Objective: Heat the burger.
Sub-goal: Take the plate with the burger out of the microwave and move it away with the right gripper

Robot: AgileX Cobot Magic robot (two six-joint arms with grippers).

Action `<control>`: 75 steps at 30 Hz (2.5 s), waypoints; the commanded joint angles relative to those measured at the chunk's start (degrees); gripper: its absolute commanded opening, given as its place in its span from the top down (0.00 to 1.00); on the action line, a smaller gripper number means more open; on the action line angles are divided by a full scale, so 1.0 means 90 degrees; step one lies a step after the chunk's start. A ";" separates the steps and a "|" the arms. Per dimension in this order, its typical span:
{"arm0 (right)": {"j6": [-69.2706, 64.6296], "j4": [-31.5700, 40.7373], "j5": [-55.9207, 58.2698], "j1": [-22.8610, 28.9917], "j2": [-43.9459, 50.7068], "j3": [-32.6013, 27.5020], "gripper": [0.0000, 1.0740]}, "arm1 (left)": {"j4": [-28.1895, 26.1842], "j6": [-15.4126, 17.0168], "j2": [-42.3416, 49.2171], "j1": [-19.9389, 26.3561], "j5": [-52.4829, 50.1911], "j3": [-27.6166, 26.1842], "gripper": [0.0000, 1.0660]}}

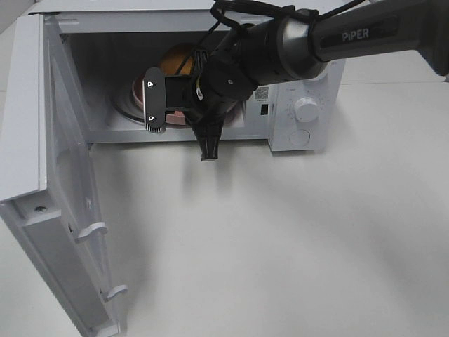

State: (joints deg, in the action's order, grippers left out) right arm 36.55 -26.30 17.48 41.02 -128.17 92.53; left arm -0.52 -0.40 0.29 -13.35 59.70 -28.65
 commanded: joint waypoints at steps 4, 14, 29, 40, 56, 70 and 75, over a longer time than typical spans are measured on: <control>0.0204 -0.0108 0.0363 0.0089 0.0185 0.0013 1.00 | -0.0025 -0.0019 0.0121 0.0000 -0.0064 0.0013 1.00; 0.0395 -0.0134 0.0216 0.0242 0.0439 -0.0293 1.00 | -0.0025 -0.0019 0.0121 0.0000 -0.0064 0.0013 1.00; 0.1120 -0.0134 -0.0439 0.0242 0.1451 -0.1757 1.00 | -0.0025 -0.0019 0.0121 0.0000 -0.0064 0.0013 1.00; 0.1719 -0.0134 -0.0987 0.0248 0.2355 -0.2967 1.00 | -0.0025 -0.0019 0.0121 0.0000 -0.0064 0.0013 1.00; 0.2063 -0.0140 -0.1725 0.0248 0.3883 -0.5258 1.00 | -0.0025 -0.0019 0.0121 0.0000 -0.0064 0.0013 1.00; 0.1674 -0.0134 -0.1649 0.0248 0.4800 -0.6525 1.00 | -0.0032 -0.0019 0.0121 0.0000 -0.0064 0.0013 1.00; 0.1222 -0.0134 -0.1572 0.0248 0.5004 -0.6767 1.00 | -0.0032 -0.0019 0.0121 0.0000 -0.0064 0.0013 1.00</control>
State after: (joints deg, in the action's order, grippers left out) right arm 48.36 -26.70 6.13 43.49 -84.40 31.40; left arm -0.52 -0.40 0.29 -13.35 59.70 -28.65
